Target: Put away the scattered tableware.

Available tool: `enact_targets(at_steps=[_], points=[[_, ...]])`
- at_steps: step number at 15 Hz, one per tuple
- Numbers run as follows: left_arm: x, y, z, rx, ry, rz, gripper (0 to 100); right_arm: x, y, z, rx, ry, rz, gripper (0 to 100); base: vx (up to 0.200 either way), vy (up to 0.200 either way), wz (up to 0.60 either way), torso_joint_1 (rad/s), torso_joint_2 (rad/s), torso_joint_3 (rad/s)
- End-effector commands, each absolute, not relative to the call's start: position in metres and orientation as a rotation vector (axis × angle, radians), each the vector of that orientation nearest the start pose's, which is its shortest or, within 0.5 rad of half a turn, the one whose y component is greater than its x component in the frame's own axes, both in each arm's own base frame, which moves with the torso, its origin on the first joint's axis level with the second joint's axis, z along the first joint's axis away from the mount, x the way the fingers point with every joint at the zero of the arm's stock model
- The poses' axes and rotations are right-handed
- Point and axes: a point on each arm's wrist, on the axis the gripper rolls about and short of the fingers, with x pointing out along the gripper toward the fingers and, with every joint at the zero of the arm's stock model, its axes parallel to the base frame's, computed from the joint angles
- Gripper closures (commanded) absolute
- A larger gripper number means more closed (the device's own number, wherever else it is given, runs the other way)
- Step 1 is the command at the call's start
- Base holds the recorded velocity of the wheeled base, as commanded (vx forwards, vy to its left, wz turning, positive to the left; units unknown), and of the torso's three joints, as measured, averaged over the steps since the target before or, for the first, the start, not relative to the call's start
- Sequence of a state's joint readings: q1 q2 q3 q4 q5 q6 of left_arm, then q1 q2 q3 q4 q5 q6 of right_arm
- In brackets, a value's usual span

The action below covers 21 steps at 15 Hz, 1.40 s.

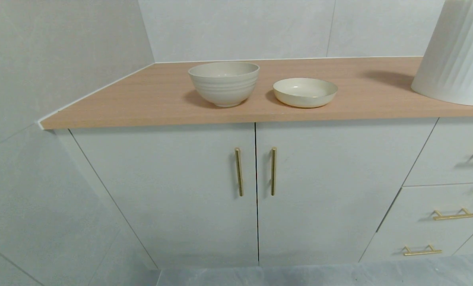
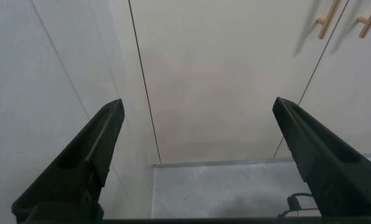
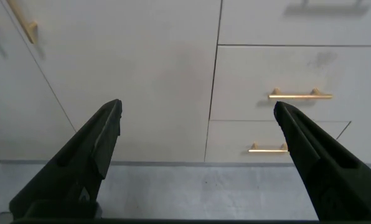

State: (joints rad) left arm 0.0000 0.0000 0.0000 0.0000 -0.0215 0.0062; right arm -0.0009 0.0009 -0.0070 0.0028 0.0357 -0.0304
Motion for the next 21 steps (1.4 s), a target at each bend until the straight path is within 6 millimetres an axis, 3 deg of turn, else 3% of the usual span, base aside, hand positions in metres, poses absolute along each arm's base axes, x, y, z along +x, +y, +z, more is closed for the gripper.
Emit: enact_targets(at_steps=[1, 3, 5, 8, 10, 14, 18, 21], points=[[-0.023, 0.000, 0.075, 0.005, 0.000, -0.020, 0, -0.031, 0.002, 0.109, -0.008, -0.100, 0.103, 0, 0.000, 0.000, 0.00, 0.000, 0.00, 0.000], [-0.023, 0.000, 0.075, 0.005, 0.000, -0.017, 0, -0.034, 0.003, 0.119, 0.028, -0.117, 0.155, 0, 0.000, 0.000, 0.00, 0.000, 0.00, 0.000], [-0.023, 0.000, 0.075, 0.006, 0.000, -0.018, 0, -0.031, 0.004, 0.109, 0.032, -0.044, 0.206, 0, 0.000, 0.000, 0.00, 0.000, 0.00, 0.000], [-0.023, 0.000, 0.075, 0.008, 0.000, -0.018, 0, -0.021, 0.006, 0.123, 0.045, 0.056, 0.372, 0, 0.000, 0.000, 0.00, 0.000, 0.00, 0.000], [-0.023, 0.000, 0.075, 0.008, 0.000, -0.018, 0, 0.009, 0.010, 0.143, 0.072, 0.238, 0.474, 0, 0.000, 0.000, 0.00, 0.000, 0.00, 0.000], [-0.023, 0.000, 0.075, 0.008, 0.000, -0.018, 0, 0.053, 0.021, 0.153, 0.084, 0.410, 0.643, 0, 0.000, 0.000, 0.00, 0.000, 0.00, 0.000], [-0.023, 0.000, 0.075, 0.008, 0.000, -0.018, 0, 0.132, 0.060, 0.175, 0.054, 0.422, 0.780, 0, 0.000, 0.000, 0.00, 0.000, 0.00, 0.000], [-0.023, 0.000, 0.075, 0.006, 0.000, -0.018, 0, 0.165, 0.086, 0.170, 0.040, 0.424, 0.844, 0, 0.000, 0.000, 0.00, 0.000, 0.00, 0.000]])
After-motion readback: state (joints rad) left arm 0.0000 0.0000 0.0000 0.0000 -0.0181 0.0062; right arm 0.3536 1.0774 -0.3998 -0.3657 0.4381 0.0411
